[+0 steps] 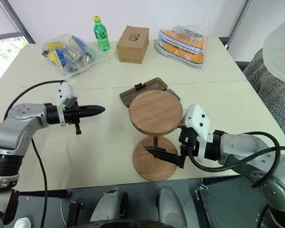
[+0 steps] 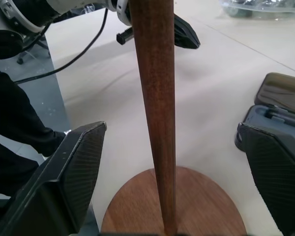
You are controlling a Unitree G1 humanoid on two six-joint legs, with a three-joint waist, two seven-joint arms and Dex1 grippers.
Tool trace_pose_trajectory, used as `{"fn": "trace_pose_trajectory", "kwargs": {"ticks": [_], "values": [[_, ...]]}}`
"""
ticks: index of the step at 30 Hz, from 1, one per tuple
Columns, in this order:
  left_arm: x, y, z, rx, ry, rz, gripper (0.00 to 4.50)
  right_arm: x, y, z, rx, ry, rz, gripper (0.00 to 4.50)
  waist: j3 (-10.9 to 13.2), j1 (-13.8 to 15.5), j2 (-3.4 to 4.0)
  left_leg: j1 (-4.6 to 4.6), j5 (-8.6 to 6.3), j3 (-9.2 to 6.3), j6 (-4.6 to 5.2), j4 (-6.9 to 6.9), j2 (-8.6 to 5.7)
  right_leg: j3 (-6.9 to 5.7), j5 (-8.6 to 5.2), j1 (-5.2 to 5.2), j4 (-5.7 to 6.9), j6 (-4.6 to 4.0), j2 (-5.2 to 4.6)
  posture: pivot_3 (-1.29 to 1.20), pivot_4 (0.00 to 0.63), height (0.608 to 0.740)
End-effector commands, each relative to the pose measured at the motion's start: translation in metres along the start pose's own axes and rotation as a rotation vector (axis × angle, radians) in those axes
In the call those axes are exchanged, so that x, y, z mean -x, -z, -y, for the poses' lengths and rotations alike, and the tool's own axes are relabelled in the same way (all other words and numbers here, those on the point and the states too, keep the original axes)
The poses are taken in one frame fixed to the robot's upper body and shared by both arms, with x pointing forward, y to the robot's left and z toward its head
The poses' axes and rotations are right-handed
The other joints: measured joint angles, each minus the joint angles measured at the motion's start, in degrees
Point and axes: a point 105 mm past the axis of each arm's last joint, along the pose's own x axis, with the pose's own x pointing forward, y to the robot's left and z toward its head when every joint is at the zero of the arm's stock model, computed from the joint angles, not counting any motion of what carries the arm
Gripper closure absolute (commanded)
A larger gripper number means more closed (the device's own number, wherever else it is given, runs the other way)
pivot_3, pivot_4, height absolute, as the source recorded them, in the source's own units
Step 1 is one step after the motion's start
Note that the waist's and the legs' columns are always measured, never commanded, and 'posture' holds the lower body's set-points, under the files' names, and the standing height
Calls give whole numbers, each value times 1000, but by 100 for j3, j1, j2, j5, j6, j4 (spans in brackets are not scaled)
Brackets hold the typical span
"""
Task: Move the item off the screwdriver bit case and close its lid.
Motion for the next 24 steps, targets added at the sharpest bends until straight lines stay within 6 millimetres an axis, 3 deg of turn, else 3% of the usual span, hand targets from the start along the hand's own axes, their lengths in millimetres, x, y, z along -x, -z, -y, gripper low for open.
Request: {"fn": "trace_pose_trajectory", "kwargs": {"ticks": [1, 6, 12, 16, 20, 24], "values": [[3, -9, -2, -47, -16, 18, 4500, -1, -5, 0, 16, 2, 26, 1784, 0, 1, 0, 0, 0, 0, 0, 0, 0, 0, 0, 0, 0, 0, 0, 0, 150, 740], [1, -8, -2, -60, -20, 16, 4500, -2, 0, 3, -15, 30, 29, 4421, 0, 0, 0, 0, 0, 0, 0, 0, 0, 0, 0, 0, 0, 0, 0, 0, 150, 740], [0, -6, -3, -69, -20, 10, 4500, 0, 2, 11, -2, 83, 30, 4488, 0, 0, 0, 0, 0, 1, 0, 0, 0, 0, 0, 0, 0, 0, 0, 0, 150, 740], [-1, -7, -3, -72, -17, 11, 4500, 13, -7, 40, 60, 221, 36, 4488, 0, 3, 0, 0, 0, 2, 0, 0, -1, 1, 0, 0, 0, 0, -1, 0, 150, 740], [-1, -5, -3, -72, -17, 12, 4500, 52, -32, 95, 204, 491, 25, 4488, 1, 7, 2, 0, 0, 6, 0, 1, -2, 3, -2, 0, -2, -4, -3, 0, 150, 740], [-1, -3, -3, -71, -18, 14, 4500, 80, -50, 134, 317, 703, -19, 4488, 2, 4, 3, -3, 0, 7, 0, 0, -1, 3, -1, -6, -1, -1, -1, 0, 150, 740]]}}
